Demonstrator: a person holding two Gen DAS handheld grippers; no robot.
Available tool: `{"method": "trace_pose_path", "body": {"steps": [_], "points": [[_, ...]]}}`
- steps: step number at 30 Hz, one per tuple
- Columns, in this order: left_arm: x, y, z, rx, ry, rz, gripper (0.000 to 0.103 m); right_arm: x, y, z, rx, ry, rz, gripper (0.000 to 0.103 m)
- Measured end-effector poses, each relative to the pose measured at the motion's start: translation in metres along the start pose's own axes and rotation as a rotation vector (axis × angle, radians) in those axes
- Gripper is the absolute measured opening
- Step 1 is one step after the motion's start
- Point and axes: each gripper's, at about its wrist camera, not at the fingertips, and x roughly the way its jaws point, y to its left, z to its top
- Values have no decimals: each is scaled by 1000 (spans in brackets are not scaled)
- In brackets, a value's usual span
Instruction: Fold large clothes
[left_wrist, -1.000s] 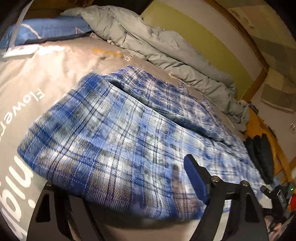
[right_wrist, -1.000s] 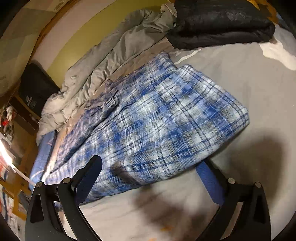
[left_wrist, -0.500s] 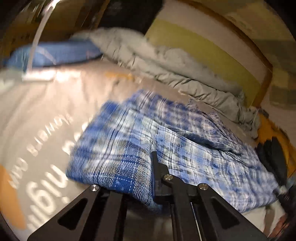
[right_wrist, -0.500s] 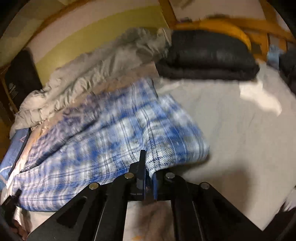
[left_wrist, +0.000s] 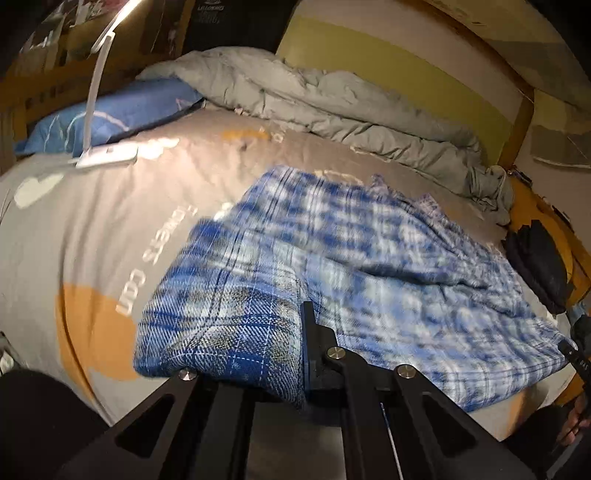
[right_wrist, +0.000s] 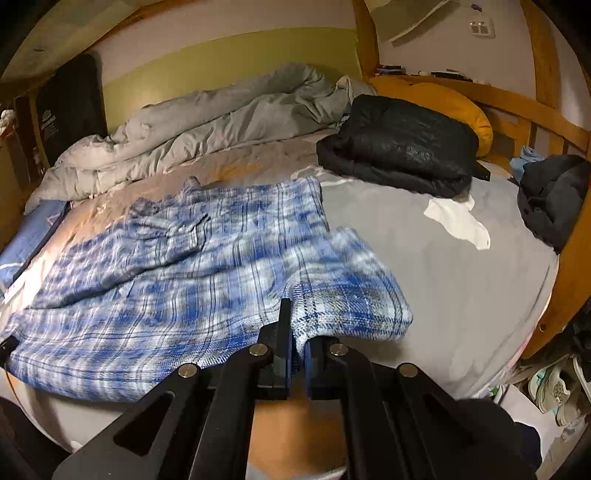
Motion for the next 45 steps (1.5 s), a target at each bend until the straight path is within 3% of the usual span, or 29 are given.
{"method": "trace_pose_path", "body": {"steps": [4, 7, 11, 14, 18, 24, 29, 37, 39, 40, 41, 43, 45], "points": [[13, -6, 44, -32, 45, -45, 5, 5, 7, 29, -13, -34, 27, 4], [42, -1, 89, -116, 108, -103, 5, 26, 14, 65, -10, -36, 49, 5], [106, -8, 135, -148, 207, -77, 5, 81, 15, 109, 76, 58, 104, 6], [149, -14, 156, -165, 253, -36, 5, 116, 30, 130, 53, 107, 71, 6], [188, -9, 166, -208, 287, -18, 5, 151, 49, 153, -14, 100, 55, 5], [230, 0, 172, -270, 330, -15, 5, 213, 70, 167, -32, 166, 32, 6], [241, 10, 171, -350, 279, -68, 5, 240, 69, 173, 12, 174, 49, 6], [252, 4, 173, -261, 291, -77, 7, 261, 81, 177, -41, 164, 1, 9], [247, 0, 171, -215, 298, -67, 14, 260, 79, 174, -45, 159, -15, 19], [243, -2, 169, -190, 294, -68, 30, 258, 77, 173, -42, 160, -13, 27], [236, -6, 168, -159, 289, -80, 59, 253, 75, 172, -39, 157, 0, 33], [217, -15, 166, -102, 253, -130, 91, 241, 72, 171, -46, 138, 8, 68], [200, -25, 165, -34, 211, -113, 95, 223, 72, 170, -71, 100, 19, 74]]}}
